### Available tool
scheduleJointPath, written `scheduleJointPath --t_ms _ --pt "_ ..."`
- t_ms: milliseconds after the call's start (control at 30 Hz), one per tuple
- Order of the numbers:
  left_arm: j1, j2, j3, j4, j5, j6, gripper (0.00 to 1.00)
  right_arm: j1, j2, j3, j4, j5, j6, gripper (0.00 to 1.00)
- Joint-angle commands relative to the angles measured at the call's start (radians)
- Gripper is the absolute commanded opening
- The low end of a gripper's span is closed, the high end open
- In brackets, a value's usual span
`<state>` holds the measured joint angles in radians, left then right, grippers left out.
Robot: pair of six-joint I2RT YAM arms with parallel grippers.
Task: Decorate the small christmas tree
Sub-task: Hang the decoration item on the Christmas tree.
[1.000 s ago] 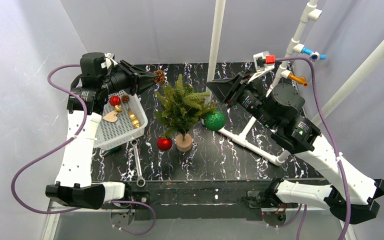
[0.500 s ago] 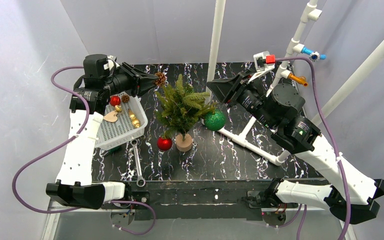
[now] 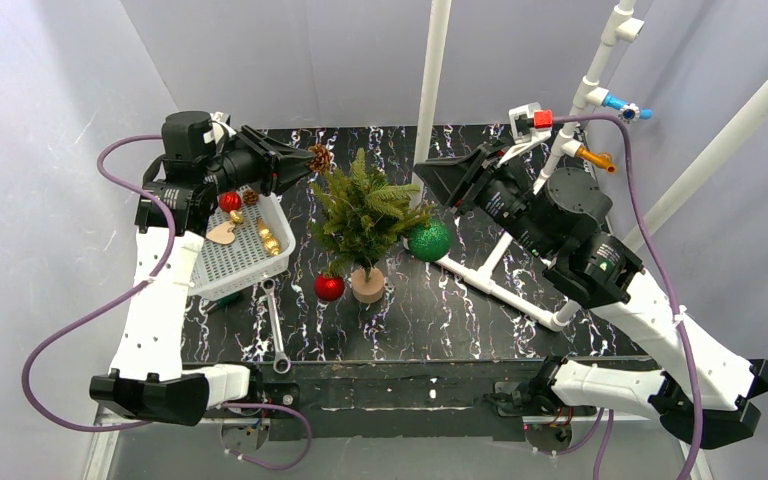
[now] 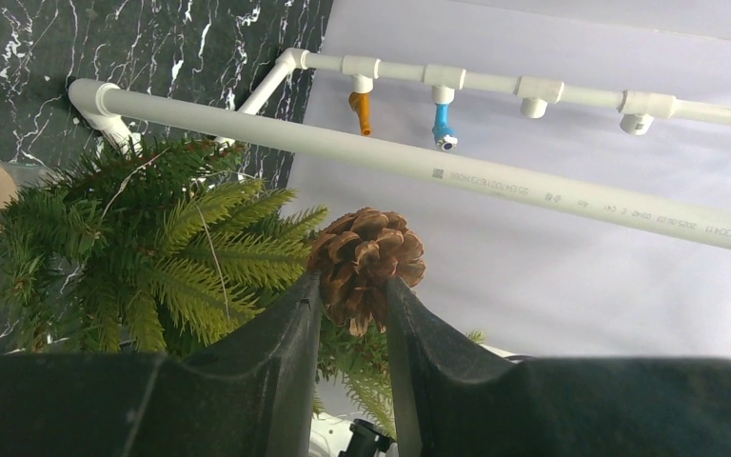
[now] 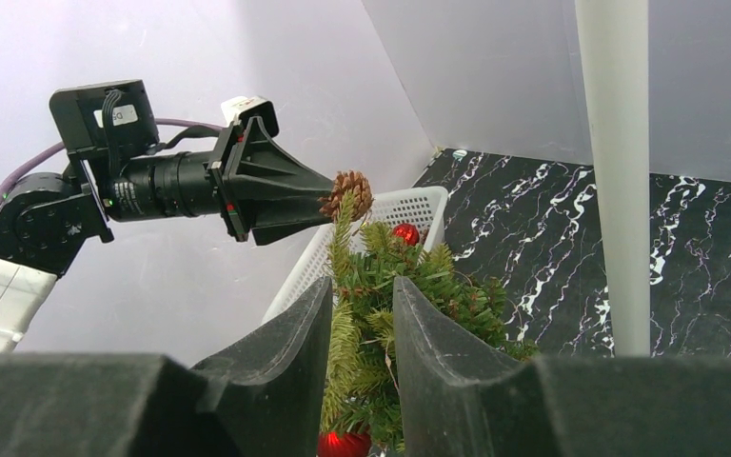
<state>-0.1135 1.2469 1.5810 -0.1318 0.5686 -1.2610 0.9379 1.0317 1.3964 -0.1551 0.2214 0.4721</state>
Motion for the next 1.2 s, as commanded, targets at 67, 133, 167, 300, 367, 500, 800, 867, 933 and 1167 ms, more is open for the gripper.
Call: scheduleJointPath --t_ms 67,133,167,300,367,500,800,867,933,1167 --pt "-0.003 -0.036 0.019 0.018 0.037 0.001 0.16 0.001 -0.031 -0.011 0.068 0.007 0.009 0.38" --pt "-0.003 -0.034 0.006 0.020 0.039 -0.001 0.16 0.002 -0.031 -0.009 0.069 0.006 0.009 0.38" --pt "-0.003 -0.036 -0.002 0.021 0.039 -0.002 0.16 0.001 -0.029 -0.007 0.068 0.005 0.009 0.38" --pt "-0.005 -0.041 -0.020 0.026 0.040 -0.005 0.16 0.001 -0.024 -0.004 0.067 0.001 0.009 0.38" --pt "-0.005 -0.044 -0.024 0.026 0.045 -0.005 0.16 0.001 -0.020 -0.002 0.067 -0.003 0.010 0.38" --pt "-0.005 -0.053 -0.036 0.026 0.048 -0.007 0.16 0.001 -0.012 0.002 0.067 -0.009 0.013 0.38" --pt "-0.006 -0.049 -0.062 0.036 0.040 -0.010 0.16 0.001 -0.009 0.005 0.068 -0.015 0.016 0.38" --pt "-0.006 -0.045 -0.064 0.037 0.038 -0.012 0.16 0.001 -0.011 0.002 0.068 -0.014 0.016 0.38" --pt "-0.006 -0.045 -0.064 0.043 0.034 -0.016 0.16 0.002 -0.010 0.001 0.068 -0.013 0.016 0.38" --pt "-0.006 -0.066 -0.118 0.058 -0.032 -0.053 0.16 0.001 -0.010 -0.001 0.071 -0.015 0.016 0.38"
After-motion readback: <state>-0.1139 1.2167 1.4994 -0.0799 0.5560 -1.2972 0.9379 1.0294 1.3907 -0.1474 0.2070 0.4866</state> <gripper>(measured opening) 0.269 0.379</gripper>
